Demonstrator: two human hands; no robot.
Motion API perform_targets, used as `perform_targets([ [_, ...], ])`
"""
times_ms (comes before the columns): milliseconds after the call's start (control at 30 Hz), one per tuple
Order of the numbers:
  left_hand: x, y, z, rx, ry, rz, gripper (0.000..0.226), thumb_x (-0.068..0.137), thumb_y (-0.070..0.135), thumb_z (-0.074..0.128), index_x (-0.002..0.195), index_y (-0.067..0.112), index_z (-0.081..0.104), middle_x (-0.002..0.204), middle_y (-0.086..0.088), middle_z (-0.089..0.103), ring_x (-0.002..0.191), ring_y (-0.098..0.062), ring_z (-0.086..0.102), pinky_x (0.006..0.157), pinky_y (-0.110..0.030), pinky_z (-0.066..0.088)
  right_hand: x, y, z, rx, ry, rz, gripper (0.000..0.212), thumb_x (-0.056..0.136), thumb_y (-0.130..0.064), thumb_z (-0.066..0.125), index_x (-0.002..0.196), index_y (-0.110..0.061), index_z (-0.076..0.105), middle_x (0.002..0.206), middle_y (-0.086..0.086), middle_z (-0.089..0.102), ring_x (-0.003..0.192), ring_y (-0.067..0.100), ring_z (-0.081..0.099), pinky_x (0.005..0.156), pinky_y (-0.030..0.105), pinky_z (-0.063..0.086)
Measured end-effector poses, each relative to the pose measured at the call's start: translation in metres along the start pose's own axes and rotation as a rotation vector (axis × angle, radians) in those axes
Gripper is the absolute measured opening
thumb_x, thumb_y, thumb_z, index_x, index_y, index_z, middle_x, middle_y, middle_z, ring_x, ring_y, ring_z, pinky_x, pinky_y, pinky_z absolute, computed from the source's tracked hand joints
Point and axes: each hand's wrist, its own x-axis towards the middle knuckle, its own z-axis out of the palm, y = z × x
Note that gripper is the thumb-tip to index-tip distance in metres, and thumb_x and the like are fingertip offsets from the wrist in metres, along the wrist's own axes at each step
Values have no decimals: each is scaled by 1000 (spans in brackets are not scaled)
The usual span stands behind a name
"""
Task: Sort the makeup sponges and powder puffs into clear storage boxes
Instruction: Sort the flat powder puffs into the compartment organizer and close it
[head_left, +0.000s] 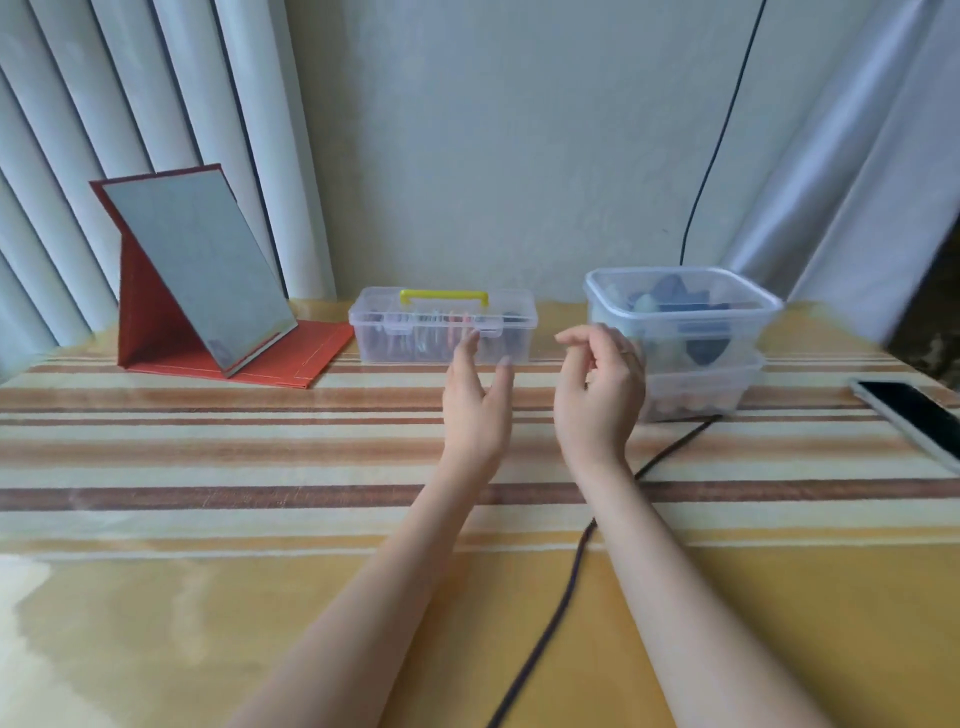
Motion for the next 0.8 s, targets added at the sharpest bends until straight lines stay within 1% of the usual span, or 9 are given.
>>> perform_targets([
  [33,-6,7,11,-65,-38,-10,49,96,30,49,142,21,36,147,3,39,136,-12,35,112,-32,28,5,1,-9,-31,99,-78,18,80,-2,47,82,-7,65,83,5,66,80,24,53,75,32,39],
  [100,-18,19,34,-184,-136,-20,50,96,34,49,143,26,34,148,7,37,136,-9,34,112,-30,28,12,14,-26,-91,252,-69,18,80,-7,52,93,-7,64,98,8,65,93,26,52,83,31,34],
  [200,-29,29,67,-326,-287,-41,62,93,43,54,147,32,26,151,12,32,138,-6,32,114,-34,27,19,48,-51,-152,385,113,33,81,-14,56,113,-7,63,124,12,59,117,31,50,97,37,32],
  [300,-32,31,95,-386,-323,-47,76,88,43,62,149,36,17,155,13,25,140,-4,26,117,-36,24,25,75,-66,-65,443,300,47,86,-22,52,130,-7,54,141,15,46,134,31,38,110,42,27],
  [400,-23,24,112,-402,-310,-32,83,85,41,66,149,38,13,155,20,18,137,7,21,113,-19,22,35,91,-64,115,465,466,54,89,-33,44,138,-12,47,150,14,37,141,26,28,114,35,21],
  [467,-14,18,117,-412,-287,-44,84,83,43,68,150,38,16,152,23,21,132,13,23,105,-9,24,41,103,-62,131,420,495,56,90,-39,42,142,-17,43,153,9,34,143,22,26,114,30,20],
  [600,5,11,125,-453,-305,-58,96,73,48,72,150,31,18,153,10,30,138,-6,33,116,-36,28,54,128,-53,242,324,577,58,91,-47,37,140,-17,47,143,1,49,131,15,43,110,35,35],
  [733,14,7,130,-448,-299,-15,97,67,45,77,147,23,26,148,-1,39,136,-17,39,112,-43,32,57,132,-46,207,253,573,57,89,-49,35,125,-13,61,130,6,54,117,7,46,100,21,35],
  [800,14,5,129,-407,-261,15,99,64,47,79,145,22,29,147,-5,41,136,-20,39,111,-46,34,55,126,-43,163,217,542,59,89,-51,35,124,-12,61,130,8,54,115,5,43,97,21,35],
])
